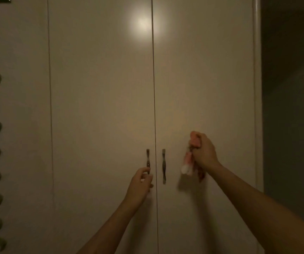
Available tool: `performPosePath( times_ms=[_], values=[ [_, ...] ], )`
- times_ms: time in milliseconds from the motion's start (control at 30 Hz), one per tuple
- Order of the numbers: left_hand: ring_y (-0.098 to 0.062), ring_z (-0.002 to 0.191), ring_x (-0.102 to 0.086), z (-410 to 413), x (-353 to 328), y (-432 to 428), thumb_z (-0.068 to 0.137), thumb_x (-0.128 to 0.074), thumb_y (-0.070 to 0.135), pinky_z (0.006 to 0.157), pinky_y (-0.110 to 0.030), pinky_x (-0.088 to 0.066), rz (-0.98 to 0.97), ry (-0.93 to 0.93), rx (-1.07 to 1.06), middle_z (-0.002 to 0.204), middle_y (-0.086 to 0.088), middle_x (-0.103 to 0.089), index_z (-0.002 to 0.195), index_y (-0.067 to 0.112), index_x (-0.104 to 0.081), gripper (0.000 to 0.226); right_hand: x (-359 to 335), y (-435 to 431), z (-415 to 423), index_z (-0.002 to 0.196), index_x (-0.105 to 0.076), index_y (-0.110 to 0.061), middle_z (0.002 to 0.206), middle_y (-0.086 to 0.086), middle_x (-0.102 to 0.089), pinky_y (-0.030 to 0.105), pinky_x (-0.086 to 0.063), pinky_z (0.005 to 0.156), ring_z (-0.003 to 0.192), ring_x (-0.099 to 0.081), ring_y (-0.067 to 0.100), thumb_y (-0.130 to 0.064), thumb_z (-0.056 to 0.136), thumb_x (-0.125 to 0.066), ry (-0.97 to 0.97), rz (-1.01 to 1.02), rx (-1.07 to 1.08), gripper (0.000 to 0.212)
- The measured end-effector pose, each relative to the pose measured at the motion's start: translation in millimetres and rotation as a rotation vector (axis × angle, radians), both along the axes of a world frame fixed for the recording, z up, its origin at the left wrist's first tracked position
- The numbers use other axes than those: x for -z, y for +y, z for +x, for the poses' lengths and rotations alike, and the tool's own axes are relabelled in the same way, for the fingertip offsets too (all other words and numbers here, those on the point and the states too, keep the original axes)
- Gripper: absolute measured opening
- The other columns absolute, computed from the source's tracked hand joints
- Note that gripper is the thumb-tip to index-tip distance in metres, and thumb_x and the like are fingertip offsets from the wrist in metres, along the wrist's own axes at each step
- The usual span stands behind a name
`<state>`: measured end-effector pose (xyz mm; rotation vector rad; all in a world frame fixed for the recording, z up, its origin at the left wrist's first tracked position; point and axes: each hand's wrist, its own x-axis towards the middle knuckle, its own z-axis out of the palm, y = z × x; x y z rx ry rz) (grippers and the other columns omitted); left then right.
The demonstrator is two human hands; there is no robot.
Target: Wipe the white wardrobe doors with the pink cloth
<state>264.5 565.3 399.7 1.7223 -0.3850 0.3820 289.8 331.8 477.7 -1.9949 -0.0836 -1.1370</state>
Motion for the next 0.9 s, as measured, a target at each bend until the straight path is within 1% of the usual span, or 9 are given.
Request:
performPosePath(
  times_ms=[100,233,333,400,433,567,633,733,900],
  values=[
    [-0.022,0.112,-0.057,-1.6,-11.2,-7.1,0.094,-0.056,0.028,0.099,-0.043,-0.049,0.028,-0.031,0.001,0.127,-0.006,-0.056,0.137,0.018,-0.047,0.045,-4.8,24.5,-13.7,0.127,-0.054,-0.020,0.117,0.003,-0.062,0.027,-0.043,0.083,0.106,-0.058,0.020,-0.001,0.081,-0.056,0.082,0.048,-0.200,0.050],
    [-0.019,0.126,-0.050,-7.9,-30.5,-10.9,0.090,-0.063,0.035,0.104,-0.037,-0.043,-0.024,-0.033,0.071,0.141,-0.006,-0.048,0.147,0.020,-0.034,0.065,-10.4,46.6,-34.9,0.121,-0.053,-0.019,0.109,0.000,-0.062,0.033,-0.052,0.085,0.101,-0.061,0.017,0.001,0.081,-0.059,0.154,0.052,-0.400,0.045],
    [-0.019,0.135,-0.041,-7.6,-41.4,-9.5,0.074,-0.069,0.058,0.108,-0.040,-0.040,0.000,0.018,0.171,0.151,-0.004,-0.036,0.152,0.024,-0.020,0.098,-13.1,61.4,-49.9,0.118,-0.053,-0.015,0.110,0.005,-0.063,0.028,-0.055,0.077,0.096,-0.063,0.016,0.005,0.082,-0.059,0.249,0.061,-0.563,0.043],
    [-0.018,0.135,-0.041,-11.0,-48.7,-9.6,0.062,-0.070,0.070,0.107,-0.040,-0.040,0.019,0.046,0.236,0.149,0.002,-0.038,0.152,0.028,-0.018,0.112,-12.6,69.2,-55.8,0.118,-0.053,-0.012,0.109,0.007,-0.066,0.032,-0.056,0.080,0.097,-0.065,0.019,0.006,0.083,-0.059,0.296,0.084,-0.663,0.039],
    [-0.018,0.132,-0.046,-12.4,-52.8,-9.5,0.063,-0.072,0.069,0.105,-0.041,-0.043,0.020,0.051,0.273,0.143,0.006,-0.043,0.150,0.030,-0.024,0.107,-11.3,71.7,-56.8,0.118,-0.053,-0.009,0.108,0.009,-0.067,0.035,-0.056,0.083,0.098,-0.066,0.020,0.006,0.085,-0.059,0.306,0.097,-0.709,0.037],
    [-0.021,0.112,-0.064,-18.5,-59.5,-4.3,0.076,-0.077,0.043,0.099,-0.047,-0.051,-0.011,0.011,0.433,0.123,-0.003,-0.066,0.130,0.029,-0.055,0.061,-6.3,75.3,-60.7,0.115,-0.053,-0.005,0.111,0.014,-0.069,0.042,-0.056,0.091,0.106,-0.066,0.027,0.011,0.084,-0.057,0.323,0.097,-0.819,0.035],
    [-0.022,0.109,-0.066,-21.6,-58.0,0.2,0.077,-0.077,0.035,0.099,-0.046,-0.051,-0.012,0.014,0.455,0.119,-0.004,-0.068,0.127,0.024,-0.059,0.055,-4.5,73.0,-63.1,0.111,-0.055,-0.006,0.111,0.009,-0.068,0.039,-0.057,0.088,0.107,-0.065,0.026,0.011,0.081,-0.062,0.312,0.032,-0.783,0.036],
    [-0.022,0.103,-0.069,-25.5,-56.0,2.2,0.079,-0.076,0.028,0.094,-0.047,-0.054,0.025,0.006,0.432,0.113,-0.005,-0.071,0.123,0.020,-0.063,0.046,-5.9,68.1,-69.1,0.106,-0.058,-0.013,0.111,0.008,-0.064,0.044,-0.058,0.084,0.105,-0.063,0.028,0.002,0.079,-0.068,0.301,-0.088,-0.664,0.033],
    [-0.024,0.100,-0.069,-29.0,-50.2,0.0,0.084,-0.070,0.023,0.087,-0.044,-0.057,0.017,-0.006,0.379,0.107,-0.008,-0.073,0.117,0.017,-0.067,0.033,-18.8,51.6,-78.7,0.121,-0.057,-0.018,0.117,0.003,-0.059,0.037,-0.058,0.086,0.103,-0.063,0.020,-0.011,0.081,-0.075,0.480,-0.383,-0.605,0.044]
  ],
)
